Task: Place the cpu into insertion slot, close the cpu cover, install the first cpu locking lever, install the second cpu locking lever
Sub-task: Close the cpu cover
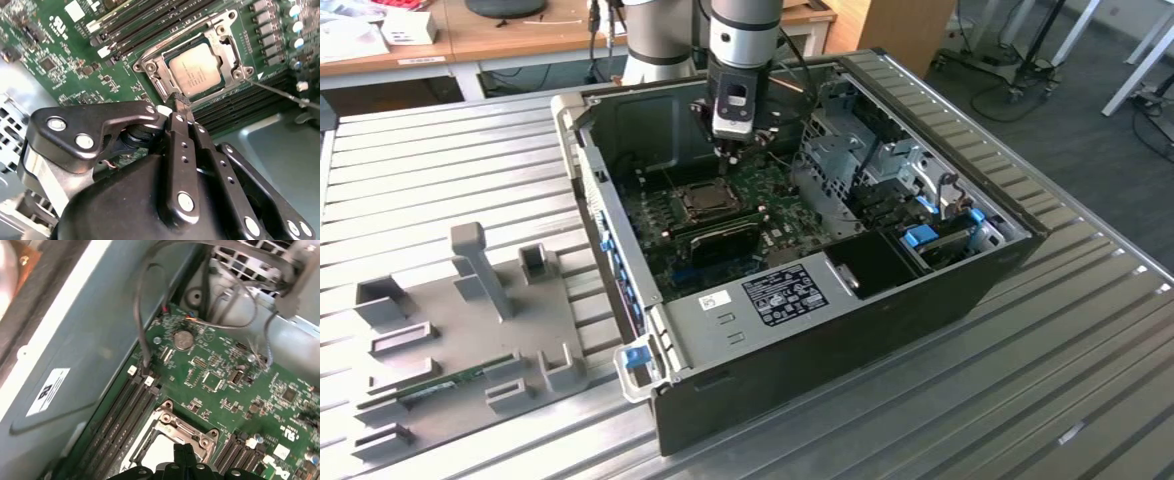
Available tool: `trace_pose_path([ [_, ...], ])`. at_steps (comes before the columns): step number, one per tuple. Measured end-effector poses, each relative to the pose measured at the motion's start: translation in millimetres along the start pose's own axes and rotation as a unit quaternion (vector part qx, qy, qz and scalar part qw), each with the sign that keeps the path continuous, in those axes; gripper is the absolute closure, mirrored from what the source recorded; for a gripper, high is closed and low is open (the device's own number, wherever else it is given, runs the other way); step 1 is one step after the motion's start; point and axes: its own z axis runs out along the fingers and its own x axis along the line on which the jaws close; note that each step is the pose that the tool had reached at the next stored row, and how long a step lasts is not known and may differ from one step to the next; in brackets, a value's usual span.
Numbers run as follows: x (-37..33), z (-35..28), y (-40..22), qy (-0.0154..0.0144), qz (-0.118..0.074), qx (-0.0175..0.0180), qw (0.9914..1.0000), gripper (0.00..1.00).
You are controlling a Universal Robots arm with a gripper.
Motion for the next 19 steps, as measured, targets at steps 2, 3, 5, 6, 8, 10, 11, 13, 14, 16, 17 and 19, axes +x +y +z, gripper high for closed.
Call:
trace_pose_path([
  [2,0.0,0.0,0.0,0.0001,-0.009,0.0003,0.99996,0.89],
  [3,0.0,0.0,-0.1,0.0002,-0.009,0.0003,0.99996,0.89],
  [5,0.0,0.1,0.0,0.0002,-0.01,0.0002,0.99995,0.89],
  [6,0.0,0.1,0.0,0.0002,-0.01,0.0002,0.99995,0.89],
  [8,0.0,0.0,0.0,0.0002,-0.01,0.0002,0.99995,0.89],
  [10,0.0,0.0,0.0,0.0002,-0.011,0.0003,0.99994,0.89],
  [11,0.0,0.1,0.0,0.0003,-0.012,0.0003,0.99993,0.89],
  [13,0.0,0.0,0.0,0.0003,-0.012,0.0003,0.99993,0.89],
  [14,0.0,0.0,0.0,0.0003,-0.012,0.0003,0.99993,0.89],
  [16,0.0,0.0,0.0,0.0003,-0.012,0.0003,0.99992,0.89],
  [17,0.0,0.1,0.0,0.0003,-0.012,0.0003,0.99992,0.89],
  [19,0.0,0.0,0.0,0.0003,-0.012,0.0003,0.99992,0.89],
])
